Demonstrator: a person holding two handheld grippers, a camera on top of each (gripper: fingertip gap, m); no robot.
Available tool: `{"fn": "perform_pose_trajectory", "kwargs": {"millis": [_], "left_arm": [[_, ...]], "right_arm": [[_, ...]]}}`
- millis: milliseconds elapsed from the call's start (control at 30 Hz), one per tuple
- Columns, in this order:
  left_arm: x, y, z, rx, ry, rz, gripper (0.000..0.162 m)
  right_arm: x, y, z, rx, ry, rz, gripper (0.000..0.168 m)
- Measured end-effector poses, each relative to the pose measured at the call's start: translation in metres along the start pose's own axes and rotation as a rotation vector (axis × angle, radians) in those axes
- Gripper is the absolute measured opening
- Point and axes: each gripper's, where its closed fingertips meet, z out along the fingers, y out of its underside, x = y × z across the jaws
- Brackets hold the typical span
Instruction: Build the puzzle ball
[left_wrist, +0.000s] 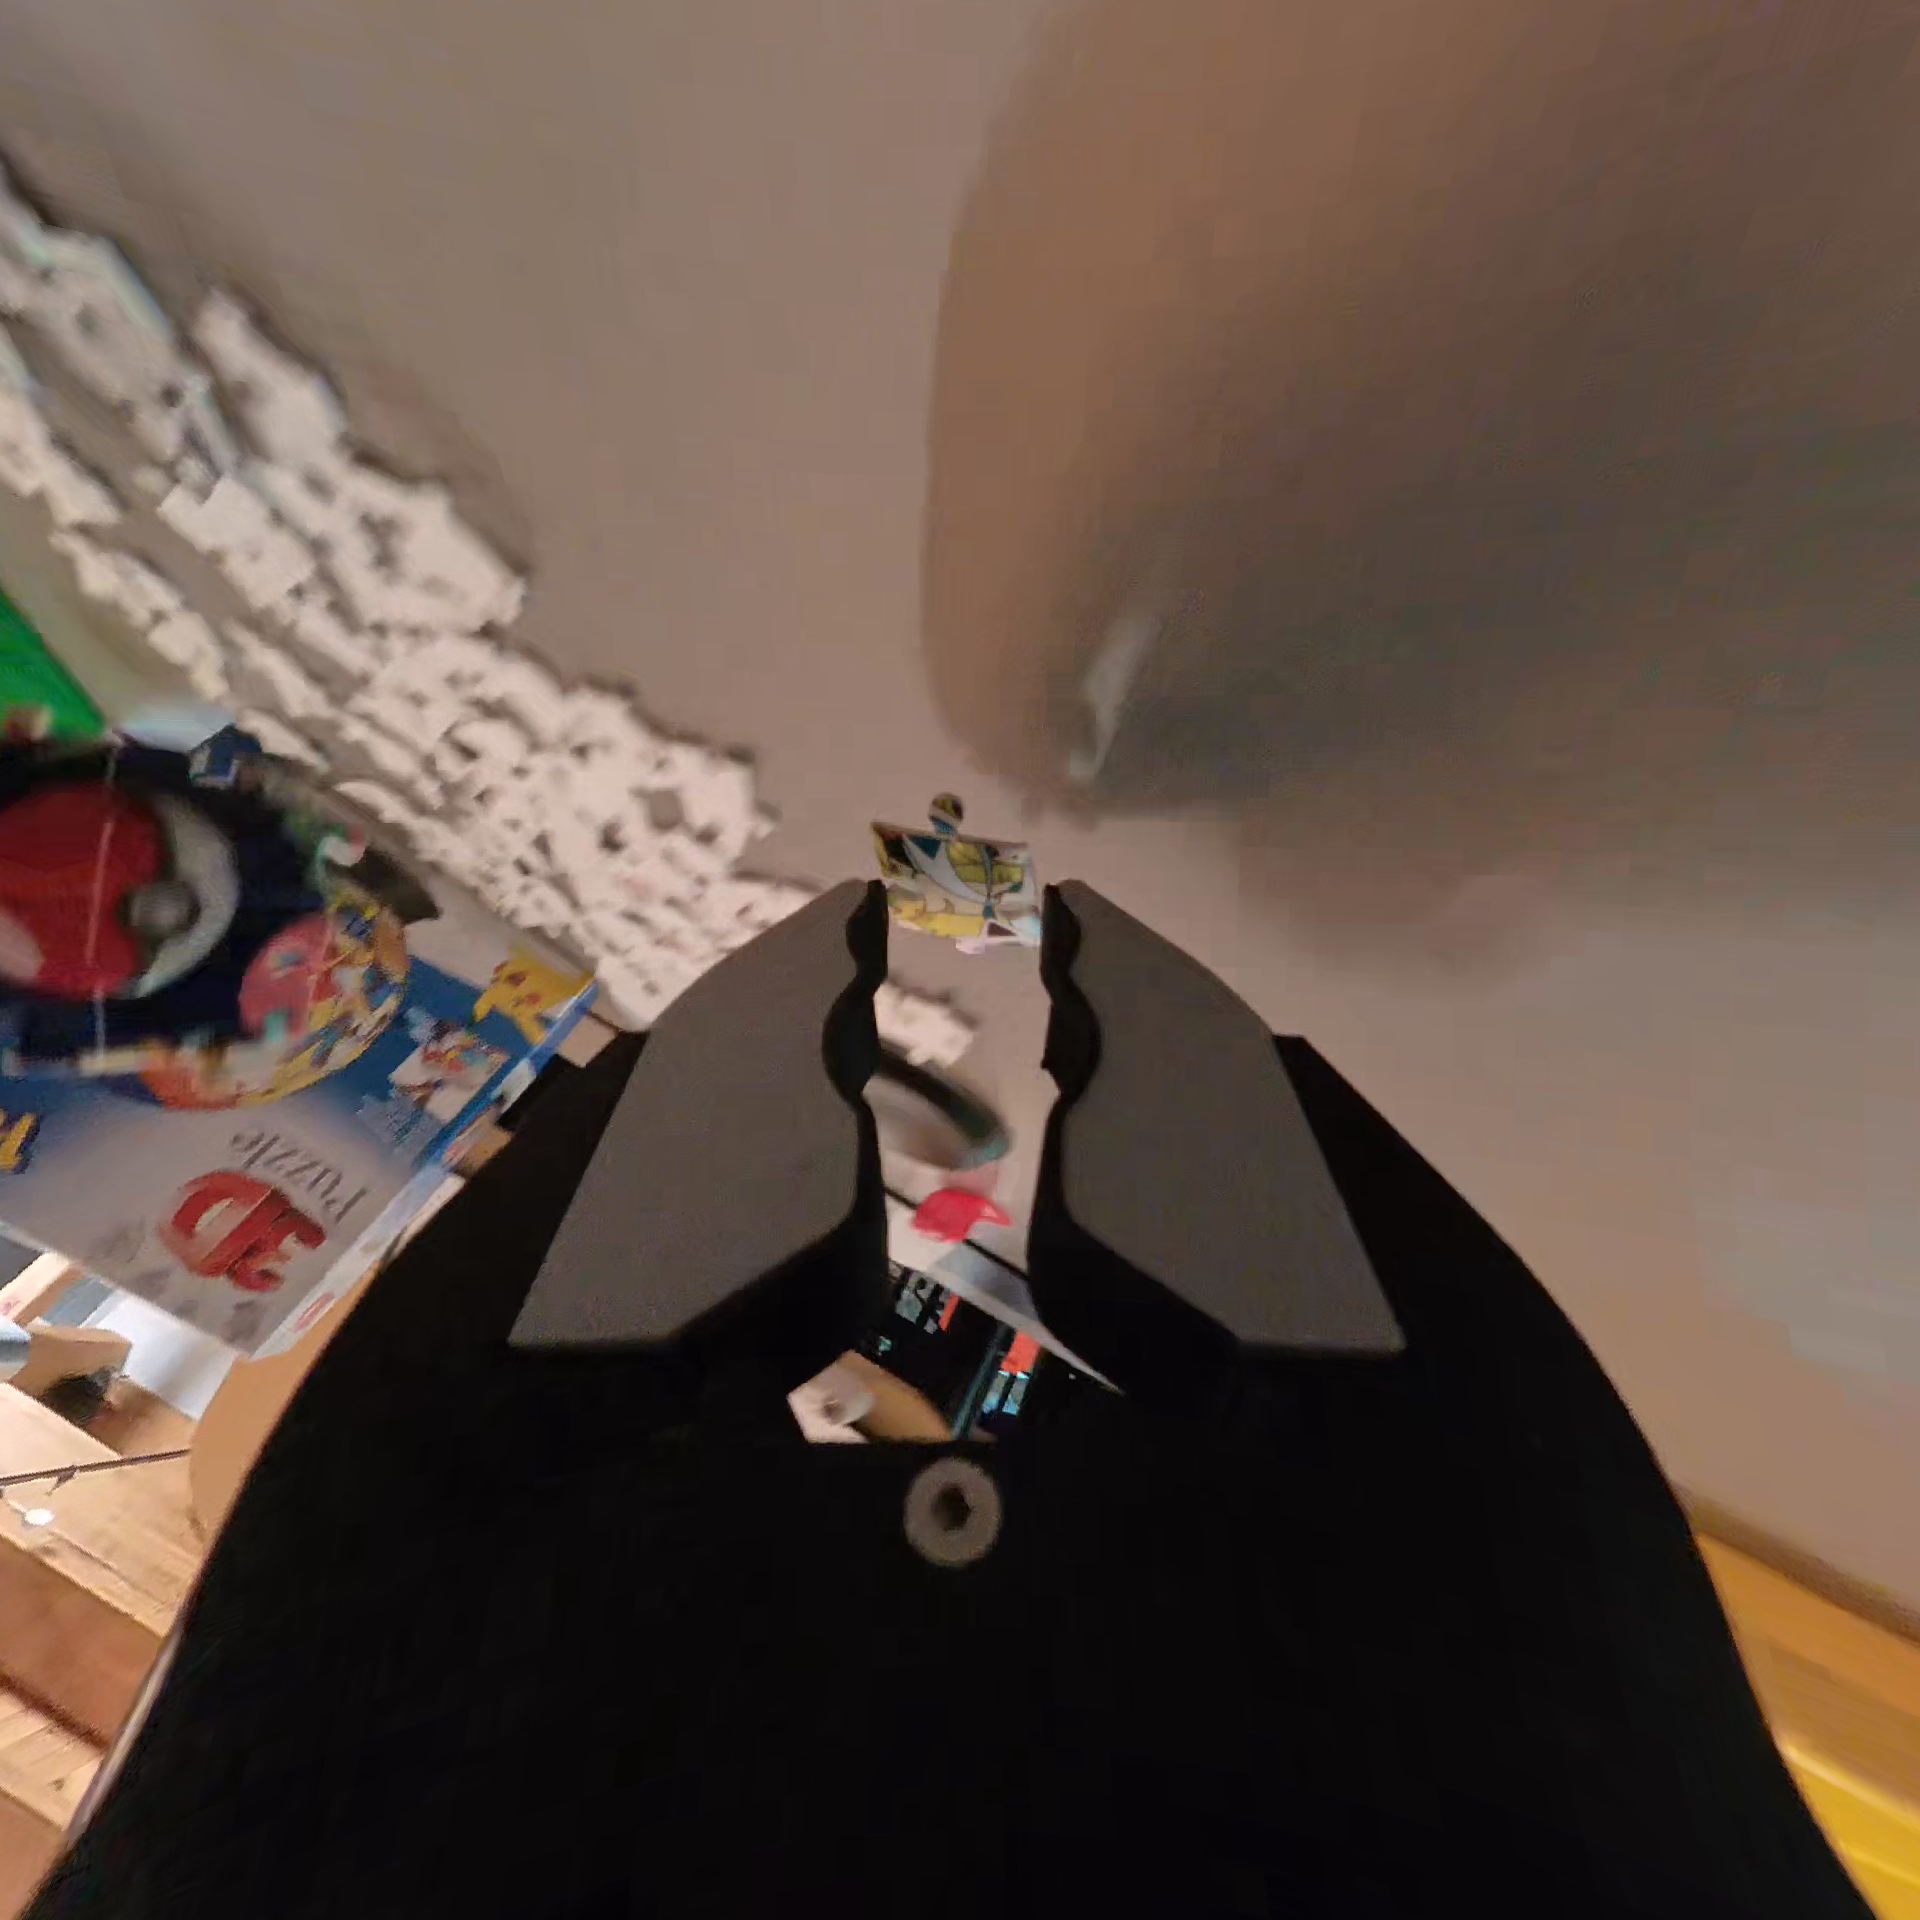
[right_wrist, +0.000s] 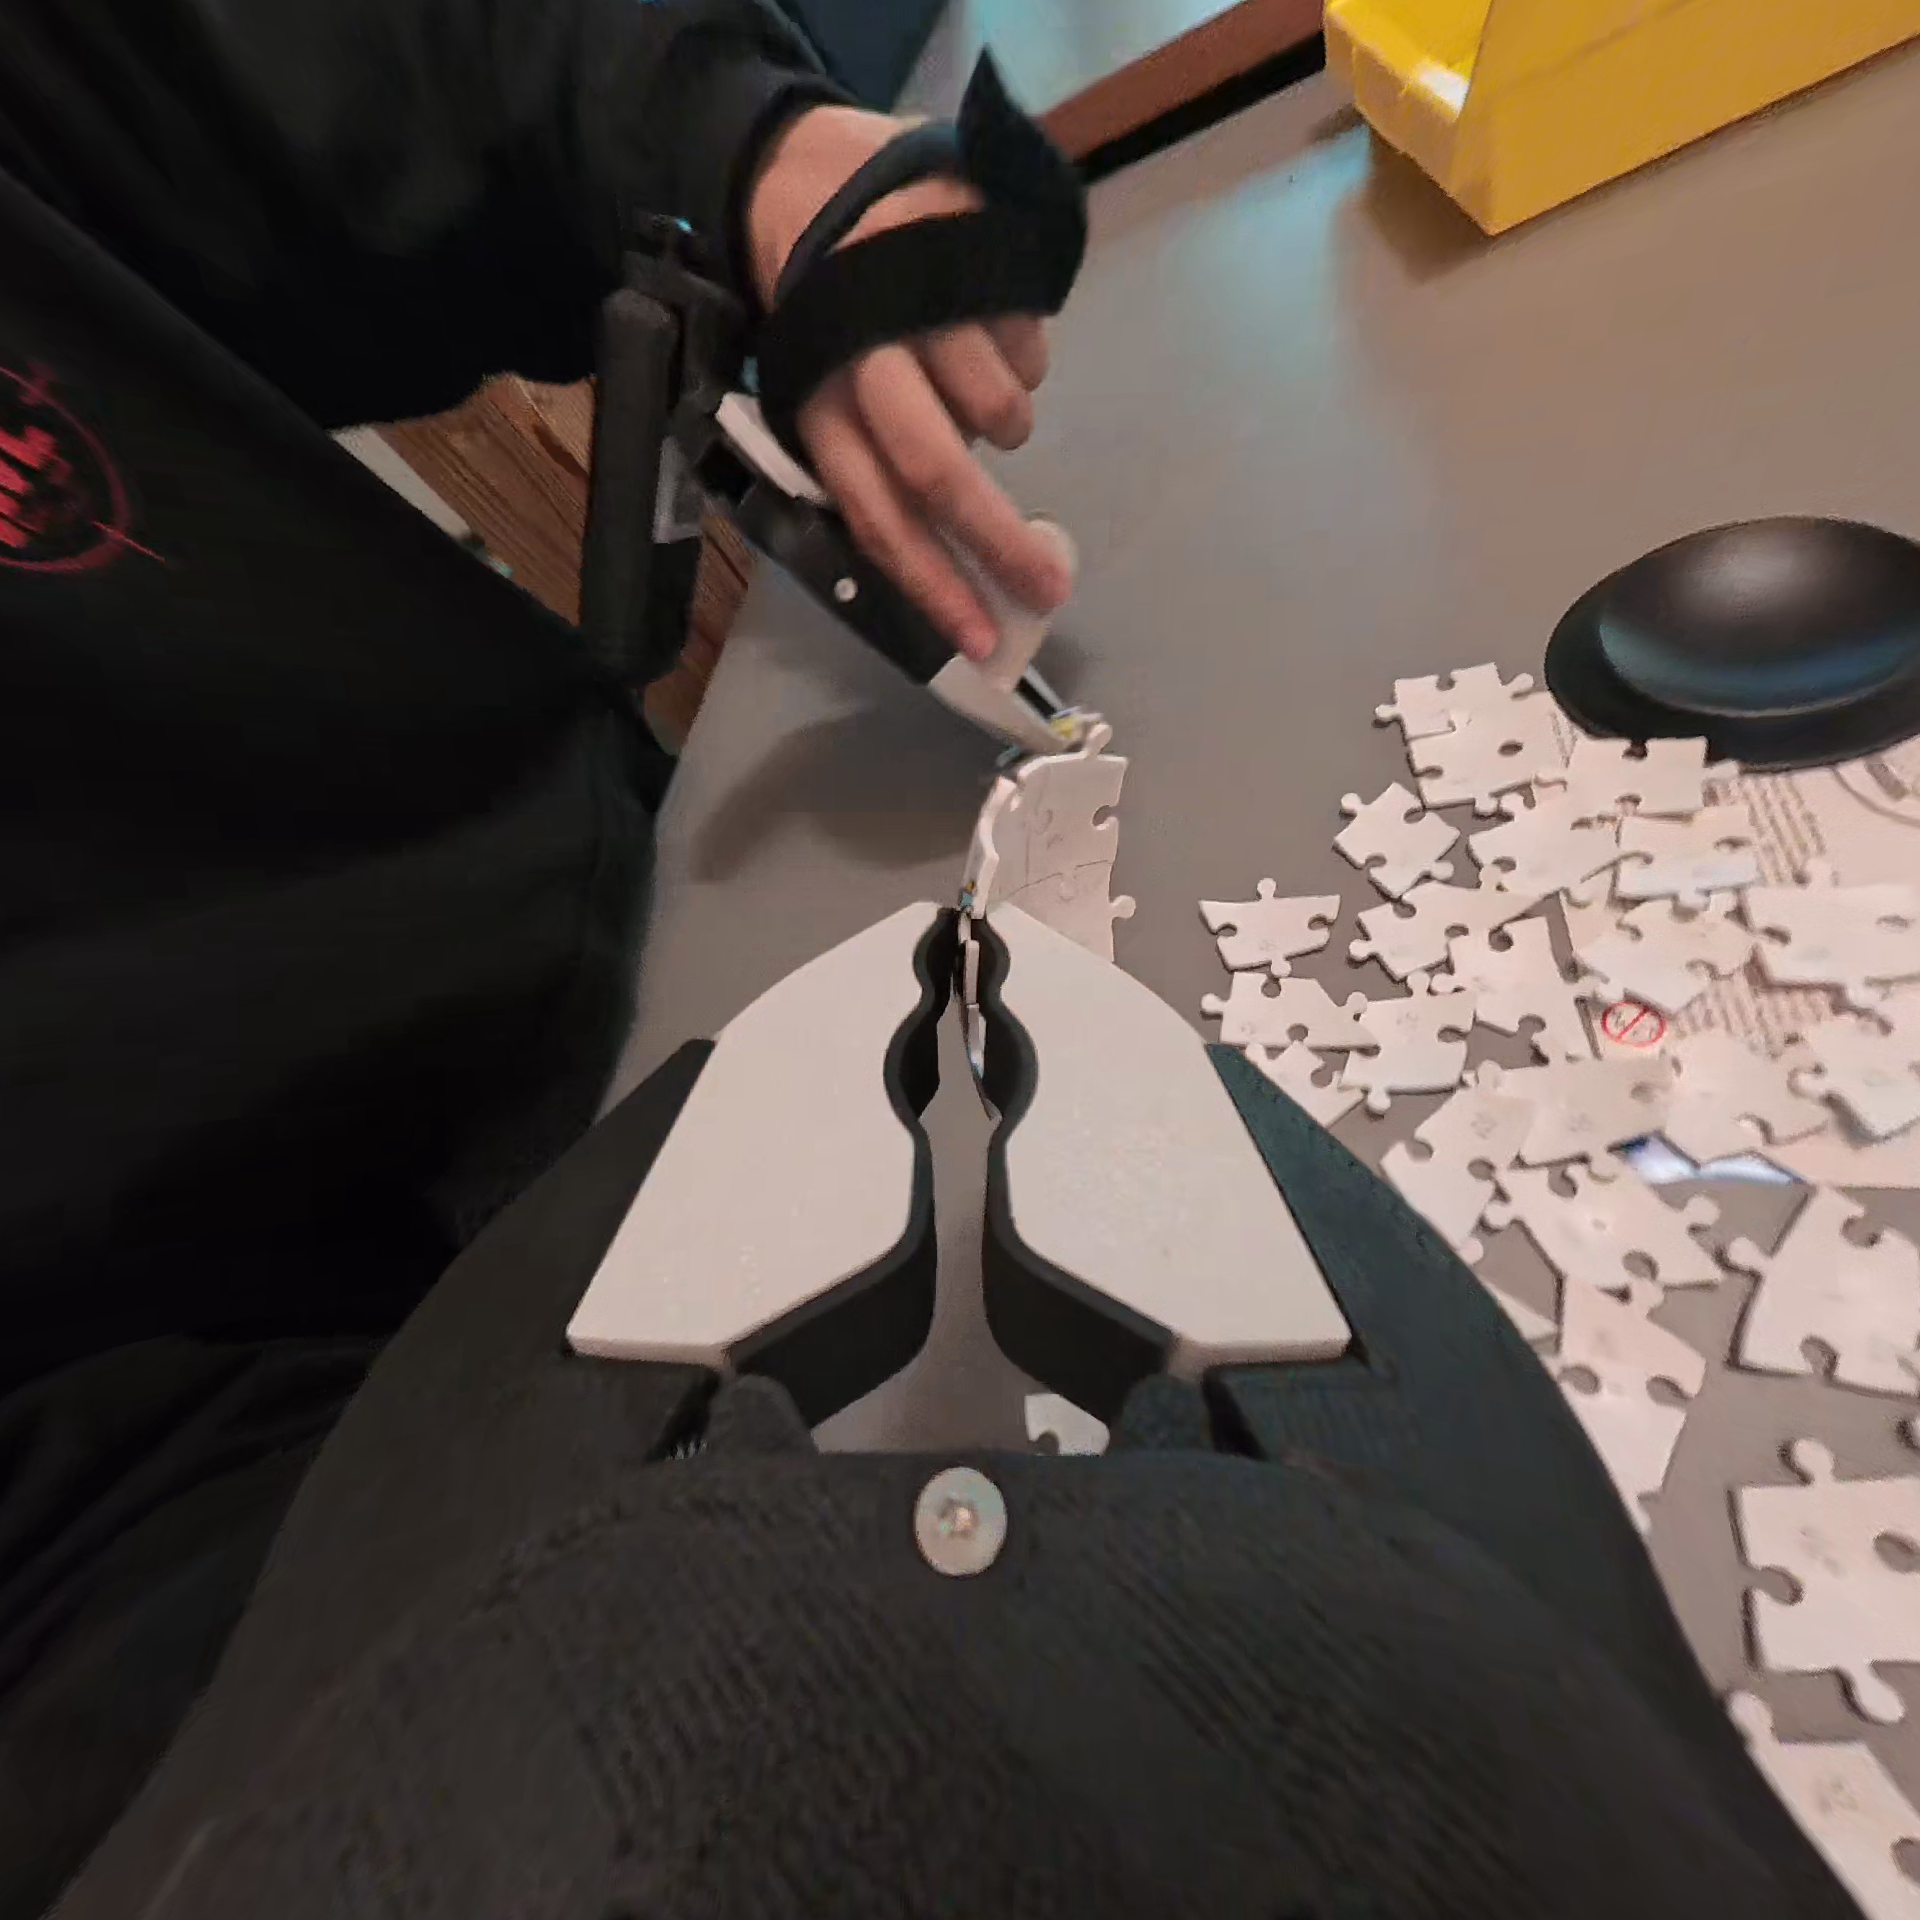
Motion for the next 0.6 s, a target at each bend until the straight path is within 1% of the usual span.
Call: {"fn": "perform_pose_trajectory", "kwargs": {"millis": [67,133,300,333,367,433,500,533,600], "left_arm": [[0.016,-0.016,-0.005,-0.007,0.001,-0.032,0.028],[0.023,-0.023,-0.008,-0.001,-0.005,-0.096,0.028],[0.024,-0.021,-0.009,-0.011,-0.033,-0.224,0.029],[0.025,-0.019,-0.010,-0.017,-0.034,-0.260,0.031],[0.026,-0.016,-0.012,-0.026,-0.029,-0.296,0.037],[0.032,-0.010,-0.017,-0.025,0.001,-0.387,0.054],[0.039,-0.004,-0.024,-0.004,0.048,-0.566,0.057],[0.042,-0.003,-0.027,0.024,0.080,-0.699,0.056],[0.042,-0.003,-0.033,0.110,0.110,-1.046,0.049]], "right_arm": [[-0.002,-0.004,0.012,-0.043,0.012,-0.046,0.003],[-0.004,-0.007,0.022,-0.069,0.016,-0.066,0.003],[-0.005,-0.007,0.033,-0.112,0.028,-0.083,0.003],[-0.006,-0.007,0.033,-0.117,0.030,-0.089,0.003],[-0.007,-0.008,0.033,-0.119,0.028,-0.096,0.003],[-0.010,-0.009,0.031,-0.114,0.025,-0.112,0.003],[-0.011,-0.011,0.029,-0.104,0.029,-0.124,0.003],[-0.012,-0.012,0.028,-0.098,0.029,-0.127,0.003],[-0.012,-0.013,0.026,-0.087,0.033,-0.126,0.003]]}}
